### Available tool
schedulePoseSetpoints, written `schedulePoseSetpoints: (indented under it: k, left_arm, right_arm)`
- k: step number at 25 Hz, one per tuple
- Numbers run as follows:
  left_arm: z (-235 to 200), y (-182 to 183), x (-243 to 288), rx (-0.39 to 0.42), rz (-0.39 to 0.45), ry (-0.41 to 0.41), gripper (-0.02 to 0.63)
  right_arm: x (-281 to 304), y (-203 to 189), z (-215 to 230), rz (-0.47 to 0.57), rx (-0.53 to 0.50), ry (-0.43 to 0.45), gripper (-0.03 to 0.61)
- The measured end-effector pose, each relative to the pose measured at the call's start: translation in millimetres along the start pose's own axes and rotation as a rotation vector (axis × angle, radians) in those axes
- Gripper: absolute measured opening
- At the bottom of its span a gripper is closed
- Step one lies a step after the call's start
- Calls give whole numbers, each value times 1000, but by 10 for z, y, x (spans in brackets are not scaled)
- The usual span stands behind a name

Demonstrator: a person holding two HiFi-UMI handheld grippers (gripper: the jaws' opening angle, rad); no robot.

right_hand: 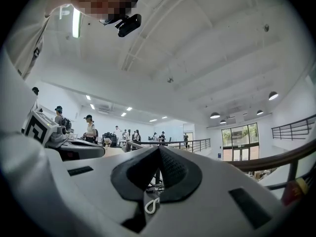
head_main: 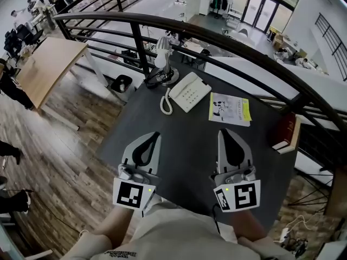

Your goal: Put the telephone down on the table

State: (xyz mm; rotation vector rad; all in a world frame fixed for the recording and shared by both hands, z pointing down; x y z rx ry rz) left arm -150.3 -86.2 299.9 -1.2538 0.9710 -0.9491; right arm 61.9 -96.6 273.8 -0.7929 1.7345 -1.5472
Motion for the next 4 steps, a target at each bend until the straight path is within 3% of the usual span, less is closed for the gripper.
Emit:
schedulePoseSetpoints:
  k: [4]
  left_arm:
    - [7,3,-14,-2,-3,-11,3]
  right_arm:
    - [-3,36,56,-2,-17,-15,2]
Point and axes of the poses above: the fingertips, and each gripper's own axes: x forward along the fingers, z to its right, y out of its top, the point moved 7 cm from there along -x, backward along the fingers, and after that the axes turned 9 degrees about y, right-handed, at the moved point
